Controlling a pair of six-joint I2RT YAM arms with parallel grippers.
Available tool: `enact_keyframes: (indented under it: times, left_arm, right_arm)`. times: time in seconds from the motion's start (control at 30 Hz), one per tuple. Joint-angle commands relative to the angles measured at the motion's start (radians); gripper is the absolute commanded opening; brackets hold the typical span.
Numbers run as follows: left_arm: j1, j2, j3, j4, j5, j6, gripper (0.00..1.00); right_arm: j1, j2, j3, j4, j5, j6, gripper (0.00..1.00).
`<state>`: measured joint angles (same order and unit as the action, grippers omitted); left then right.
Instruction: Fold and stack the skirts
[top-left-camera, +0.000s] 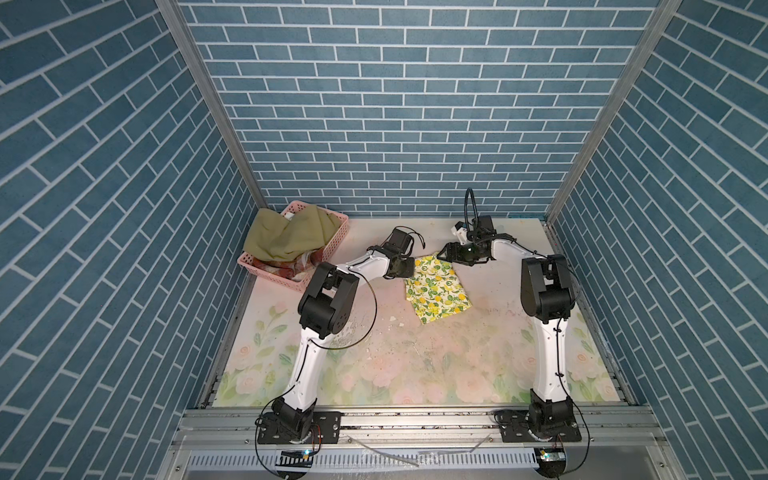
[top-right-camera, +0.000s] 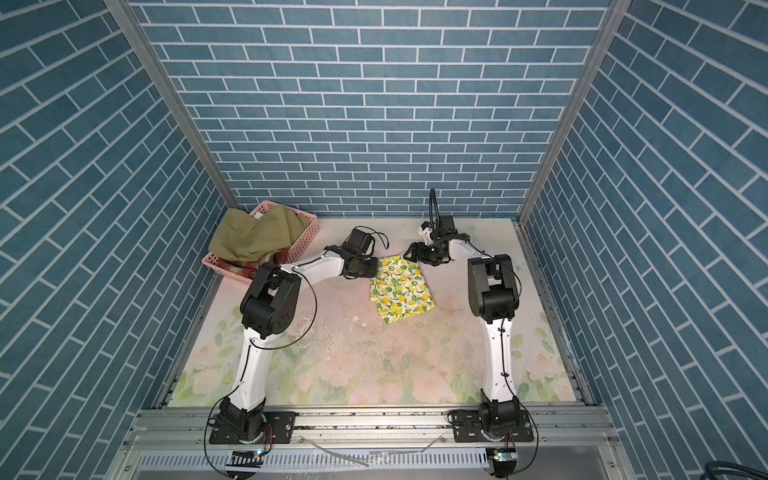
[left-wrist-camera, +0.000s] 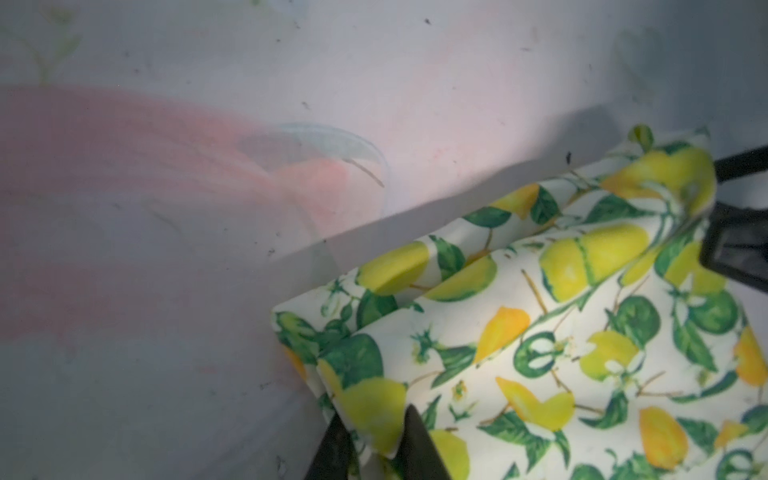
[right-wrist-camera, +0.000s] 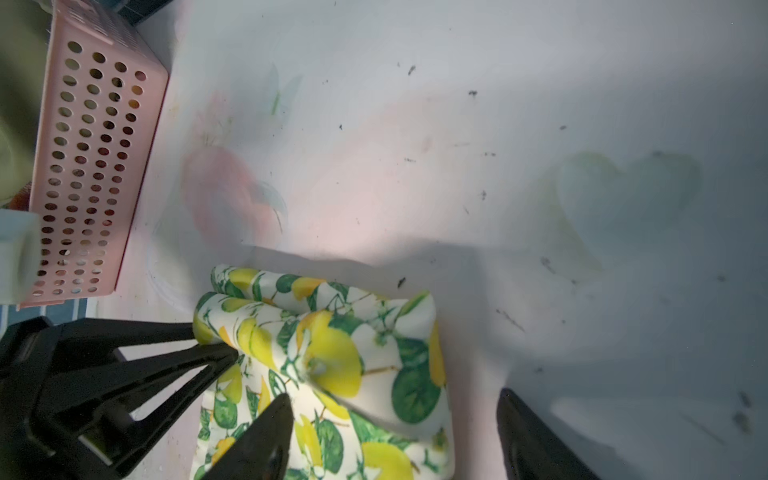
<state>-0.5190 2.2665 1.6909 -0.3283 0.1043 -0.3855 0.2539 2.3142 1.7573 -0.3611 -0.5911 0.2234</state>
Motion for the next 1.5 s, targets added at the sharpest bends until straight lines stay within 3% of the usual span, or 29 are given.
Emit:
enact_keyframes:
  times: [0.0,0.27,0.5,0.6,0.7,0.73,0.77,0.87,1.03,1.13,1.47]
  left_arm:
    - [0.017,0.037,0.023,-0.067,-0.027,0.013,0.14]
    - [0.025,0.073,0.071,-0.09,-0.016,0.024,0.09]
    - [0.024,0.072,0.061,-0.072,0.018,0.014,0.1]
    - [0.023,0.065,0.043,-0.054,0.04,0.007,0.1]
    - [0.018,0.059,0.026,-0.036,0.061,0.0,0.14]
    - [0.018,0.055,0.022,-0.031,0.068,-0.002,0.16]
    - [0.016,0.049,0.018,-0.024,0.08,-0.006,0.19]
    - [0.017,0.003,-0.01,0.016,0.115,-0.007,0.35]
    - [0.035,-0.134,-0.09,0.119,0.188,-0.018,0.76]
    - [0.048,-0.209,-0.158,0.199,0.225,-0.037,0.91]
    - [0.064,-0.286,-0.305,0.319,0.268,-0.077,0.97]
  right_arm:
    - [-0.002,0.082,0.04,-0.111,-0.007,-0.056,0.75]
    - [0.002,0.141,0.094,-0.144,-0.032,-0.079,0.7]
    - [0.022,0.173,0.133,-0.152,-0.056,-0.079,0.58]
    - [0.025,0.175,0.137,-0.144,-0.075,-0.075,0.44]
    - [0.025,0.17,0.132,-0.107,-0.097,-0.048,0.17]
    - [0.027,0.162,0.127,-0.094,-0.097,-0.039,0.04]
    - [0.026,0.152,0.116,-0.078,-0.093,-0.034,0.0]
    - [0.024,0.091,0.051,0.009,-0.042,0.0,0.0]
    - [-0.004,0.018,-0.005,0.086,0.047,0.101,0.0]
    - [-0.049,-0.022,-0.069,0.173,0.127,0.203,0.0]
    - [-0.28,-0.158,-0.294,0.512,0.389,0.592,0.0]
